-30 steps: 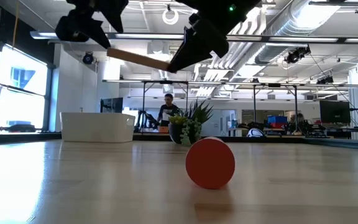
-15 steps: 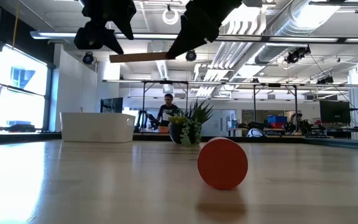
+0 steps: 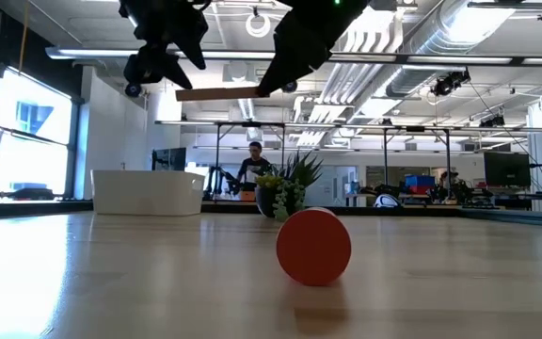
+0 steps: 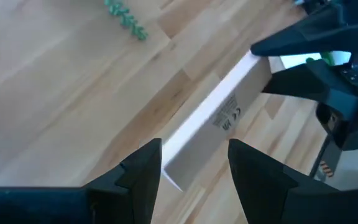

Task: Sort & place blocks by color
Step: Put the brown block into the top white bin

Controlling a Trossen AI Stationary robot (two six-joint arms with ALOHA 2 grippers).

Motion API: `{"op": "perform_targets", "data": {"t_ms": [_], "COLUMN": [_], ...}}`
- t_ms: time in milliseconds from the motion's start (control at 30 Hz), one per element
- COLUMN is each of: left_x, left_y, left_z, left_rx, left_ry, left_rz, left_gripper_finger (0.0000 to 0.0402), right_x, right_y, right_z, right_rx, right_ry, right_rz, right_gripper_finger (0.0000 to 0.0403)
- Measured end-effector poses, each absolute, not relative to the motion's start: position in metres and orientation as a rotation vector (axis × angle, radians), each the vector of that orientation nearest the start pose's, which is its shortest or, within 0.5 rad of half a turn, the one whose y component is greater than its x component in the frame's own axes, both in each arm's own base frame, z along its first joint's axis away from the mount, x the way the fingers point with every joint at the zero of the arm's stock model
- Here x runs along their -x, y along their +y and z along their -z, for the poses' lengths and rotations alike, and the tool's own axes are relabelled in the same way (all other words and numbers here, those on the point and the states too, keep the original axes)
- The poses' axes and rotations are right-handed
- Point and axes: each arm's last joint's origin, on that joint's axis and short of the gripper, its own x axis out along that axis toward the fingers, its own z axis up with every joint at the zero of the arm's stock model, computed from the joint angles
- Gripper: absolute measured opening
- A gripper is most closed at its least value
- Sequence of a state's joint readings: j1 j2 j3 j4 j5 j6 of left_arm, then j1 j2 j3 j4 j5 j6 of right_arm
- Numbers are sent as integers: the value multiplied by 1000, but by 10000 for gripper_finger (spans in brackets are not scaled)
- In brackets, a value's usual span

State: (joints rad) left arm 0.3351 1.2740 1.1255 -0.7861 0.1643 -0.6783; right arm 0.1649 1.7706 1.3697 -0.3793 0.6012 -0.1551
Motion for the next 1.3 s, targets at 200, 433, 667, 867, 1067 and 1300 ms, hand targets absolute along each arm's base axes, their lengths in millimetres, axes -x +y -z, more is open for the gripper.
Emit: {"op": "perform_targets", "data": {"t_ms": [200, 433, 667, 867, 1067, 1300], "left_x": [-233, -224, -213, -207, -206, -204], "left_y": [90, 111, 128, 135, 140, 143], "left_z": [-301, -302, -302, -302, -305, -307], "left_rx": [892, 934, 971, 999, 1054, 1110], "left_ry": [834, 812, 795, 788, 742, 718], "left_rz": [-430, -398, -375, -380, -287, -202], "left_gripper_finger": [174, 174, 174, 174, 174, 174], "right_x": [-384, -385, -389, -391, -393, -396], "right_y": [41, 39, 40, 37, 27, 27], "right_z": [-257, -258, -262, -273, -274, -280], "right_rx": [402, 392, 368, 358, 343, 341], "right_ry": [762, 750, 688, 616, 604, 542], "right_rz": [387, 412, 419, 448, 441, 447], "right_gripper_finger": [94, 94, 94, 94, 94, 94]}}
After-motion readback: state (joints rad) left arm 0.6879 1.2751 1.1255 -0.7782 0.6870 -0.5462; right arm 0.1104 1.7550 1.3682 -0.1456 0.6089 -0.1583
